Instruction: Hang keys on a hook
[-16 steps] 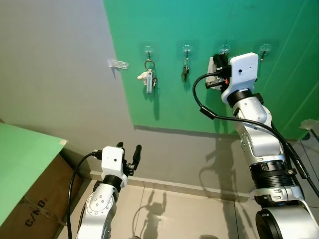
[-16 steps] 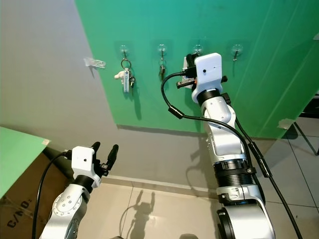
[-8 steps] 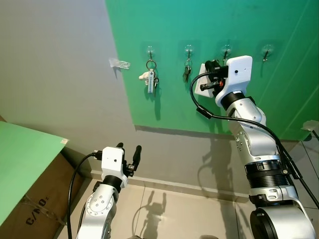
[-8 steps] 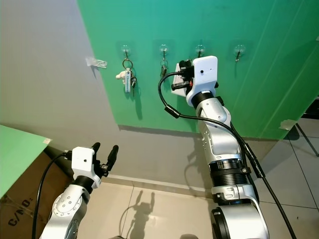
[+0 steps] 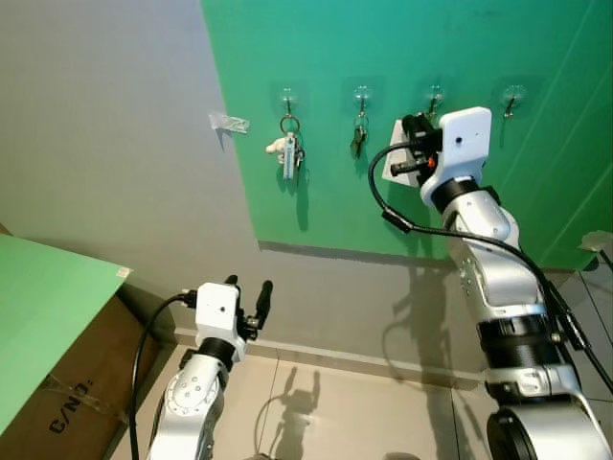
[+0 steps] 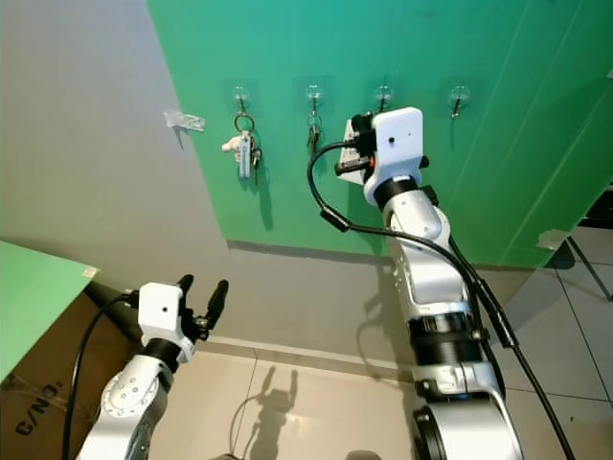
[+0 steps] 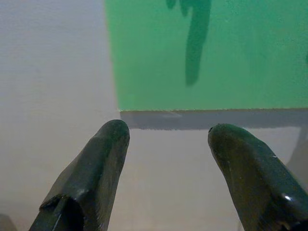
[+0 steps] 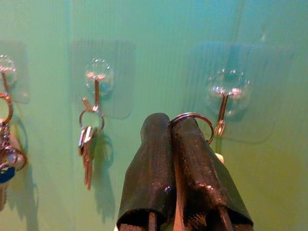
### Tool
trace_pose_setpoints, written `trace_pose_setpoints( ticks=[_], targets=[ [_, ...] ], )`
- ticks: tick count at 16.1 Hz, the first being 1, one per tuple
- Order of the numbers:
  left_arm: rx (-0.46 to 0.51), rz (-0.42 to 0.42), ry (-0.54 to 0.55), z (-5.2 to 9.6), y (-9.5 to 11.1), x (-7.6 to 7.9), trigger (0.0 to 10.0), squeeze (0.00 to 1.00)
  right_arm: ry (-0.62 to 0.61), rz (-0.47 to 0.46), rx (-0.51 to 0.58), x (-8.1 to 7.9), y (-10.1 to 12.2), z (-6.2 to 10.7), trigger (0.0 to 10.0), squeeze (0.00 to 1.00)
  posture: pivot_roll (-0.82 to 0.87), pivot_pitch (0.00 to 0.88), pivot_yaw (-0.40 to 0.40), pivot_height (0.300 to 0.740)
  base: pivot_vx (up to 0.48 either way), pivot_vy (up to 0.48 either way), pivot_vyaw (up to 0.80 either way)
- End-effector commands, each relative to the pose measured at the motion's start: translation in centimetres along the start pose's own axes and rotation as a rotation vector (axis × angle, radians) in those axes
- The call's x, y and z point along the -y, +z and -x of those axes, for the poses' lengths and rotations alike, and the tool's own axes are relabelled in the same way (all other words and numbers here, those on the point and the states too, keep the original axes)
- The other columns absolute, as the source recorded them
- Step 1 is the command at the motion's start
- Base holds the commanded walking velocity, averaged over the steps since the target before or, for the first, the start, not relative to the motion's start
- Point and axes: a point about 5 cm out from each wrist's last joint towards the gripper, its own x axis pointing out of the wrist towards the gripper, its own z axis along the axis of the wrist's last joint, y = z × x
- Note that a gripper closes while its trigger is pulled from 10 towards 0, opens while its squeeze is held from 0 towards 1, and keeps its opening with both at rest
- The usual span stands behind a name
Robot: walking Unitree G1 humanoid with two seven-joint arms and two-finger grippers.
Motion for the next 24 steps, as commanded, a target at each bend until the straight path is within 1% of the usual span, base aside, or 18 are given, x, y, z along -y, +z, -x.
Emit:
trace_pose_setpoints(
  ticks=[1, 2, 4, 8, 10, 13, 16, 17, 19, 20, 21, 22, 23, 24],
  targets=[
    [-0.017, -0.025, -0.036, -0.3, -0.2, 0.3, 10.0, 0.00, 0.000, 0.008, 0.010, -0.1, 0.3, 0.1, 10.0, 0.00, -0.22, 0.000, 0.089, 0.740, 0.000, 0.000, 0.00],
    [-0.020, -0.043, -0.064, -0.5, -0.3, 0.8, 10.0, 0.00, -0.005, 0.010, 0.009, 0.0, 0.3, 0.2, 10.0, 0.00, -0.22, 0.000, 0.090, 0.740, 0.000, 0.000, 0.00],
    [-0.025, -0.044, -0.091, -0.6, -0.4, 1.4, 10.0, 0.00, -0.009, 0.014, 0.013, 0.1, 0.6, 0.2, 10.0, 0.00, -0.23, 0.000, 0.095, 0.740, 0.000, 0.000, 0.00],
    [-0.025, -0.049, -0.103, -0.6, -0.5, 1.5, 10.0, 0.00, -0.016, 0.021, 0.029, 0.1, 1.1, 0.2, 10.0, 0.00, -0.23, 0.000, 0.095, 0.740, 0.000, 0.000, 0.00],
    [-0.013, -0.095, -0.147, -0.6, -0.4, 2.0, 10.0, 0.00, -0.018, 0.026, 0.032, 0.2, 1.2, 0.0, 10.0, 0.00, -0.23, 0.000, 0.093, 0.740, 0.000, 0.000, 0.00],
    [-0.006, -0.120, -0.182, -0.8, -0.2, 2.3, 10.0, 0.00, -0.017, 0.031, 0.037, 0.1, 1.4, -0.3, 10.0, 0.00, -0.22, 0.000, 0.092, 0.740, 0.000, 0.000, 0.00],
    [-0.006, -0.120, -0.194, -0.9, -0.3, 2.5, 10.0, 0.00, -0.013, 0.012, 0.037, 0.0, 1.5, -0.5, 10.0, 0.00, -0.22, 0.000, 0.094, 0.740, 0.000, 0.000, 0.00],
    [-0.005, -0.119, -0.199, -0.9, -0.3, 2.6, 10.0, 0.00, -0.015, -0.006, 0.032, -0.1, 1.5, -0.5, 10.0, 0.00, -0.22, 0.000, 0.094, 0.740, 0.000, 0.000, 0.00],
    [-0.007, -0.118, -0.203, -0.9, -0.3, 2.7, 10.0, 0.00, -0.011, -0.007, 0.031, -0.1, 1.6, -0.6, 10.0, 0.00, -0.22, 0.000, 0.094, 0.740, 0.000, 0.000, 0.00],
    [-0.008, -0.117, -0.202, -0.9, -0.3, 2.7, 10.0, 0.00, -0.007, -0.027, 0.021, -0.1, 1.5, -0.8, 10.0, 0.00, -0.22, 0.000, 0.094, 0.740, 0.000, 0.000, 0.00],
    [-0.009, -0.116, -0.203, -0.9, -0.3, 2.7, 10.0, 0.00, -0.015, -0.078, 0.001, 0.0, 1.3, -1.0, 10.0, 0.00, -0.22, 0.000, 0.092, 0.740, 0.000, 0.000, 0.00],
    [-0.009, -0.116, -0.203, -0.8, -0.3, 2.7, 10.0, 0.00, -0.018, -0.085, -0.002, 0.1, 1.3, -1.1, 10.0, 0.00, -0.22, 0.000, 0.091, 0.740, 0.000, 0.000, 0.00],
    [-0.011, -0.115, -0.202, -0.8, -0.4, 2.7, 10.0, 0.00, -0.027, -0.116, -0.014, 0.2, 1.2, -1.2, 10.0, 0.00, -0.22, 0.000, 0.091, 0.740, 0.000, 0.000, 0.00],
    [-0.012, -0.111, -0.200, -0.8, -0.4, 2.6, 10.0, 0.00, -0.048, -0.202, -0.044, 0.4, 0.9, -1.3, 10.0, 0.00, -0.22, 0.000, 0.091, 0.740, 0.000, 0.000, 0.00]
  ],
)
